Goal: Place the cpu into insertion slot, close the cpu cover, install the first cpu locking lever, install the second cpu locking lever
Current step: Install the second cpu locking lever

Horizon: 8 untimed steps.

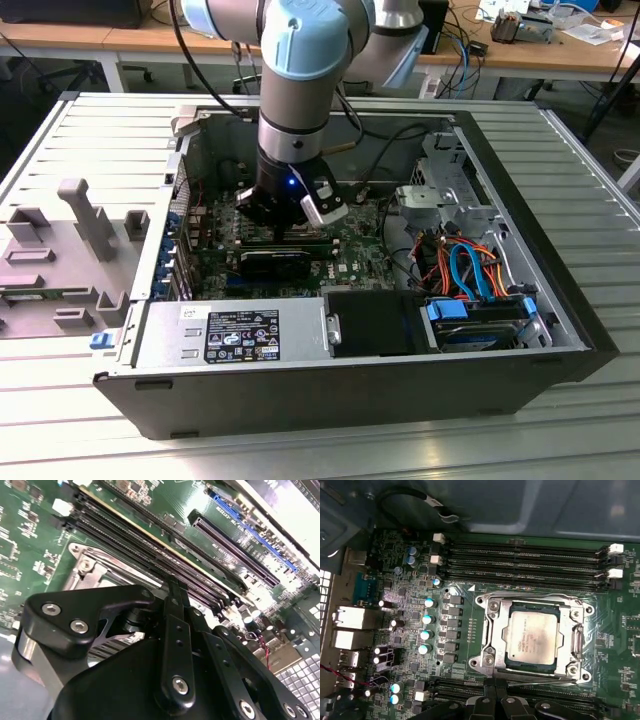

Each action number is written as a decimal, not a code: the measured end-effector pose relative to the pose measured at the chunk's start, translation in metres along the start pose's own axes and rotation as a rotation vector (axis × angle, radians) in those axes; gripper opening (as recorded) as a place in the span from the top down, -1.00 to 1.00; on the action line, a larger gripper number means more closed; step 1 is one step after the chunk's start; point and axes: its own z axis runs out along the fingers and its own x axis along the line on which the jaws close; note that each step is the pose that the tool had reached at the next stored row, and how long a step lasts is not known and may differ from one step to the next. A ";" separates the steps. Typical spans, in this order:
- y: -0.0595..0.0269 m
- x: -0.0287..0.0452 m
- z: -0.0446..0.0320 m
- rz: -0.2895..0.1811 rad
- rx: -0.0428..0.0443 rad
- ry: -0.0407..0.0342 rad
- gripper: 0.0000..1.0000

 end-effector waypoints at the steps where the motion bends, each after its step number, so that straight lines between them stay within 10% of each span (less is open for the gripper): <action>1: 0.0000 0.0008 0.0009 -0.004 0.0004 0.0003 0.79; 8: 0.0047 0.0129 0.0045 -0.018 0.0019 -0.0018 0.79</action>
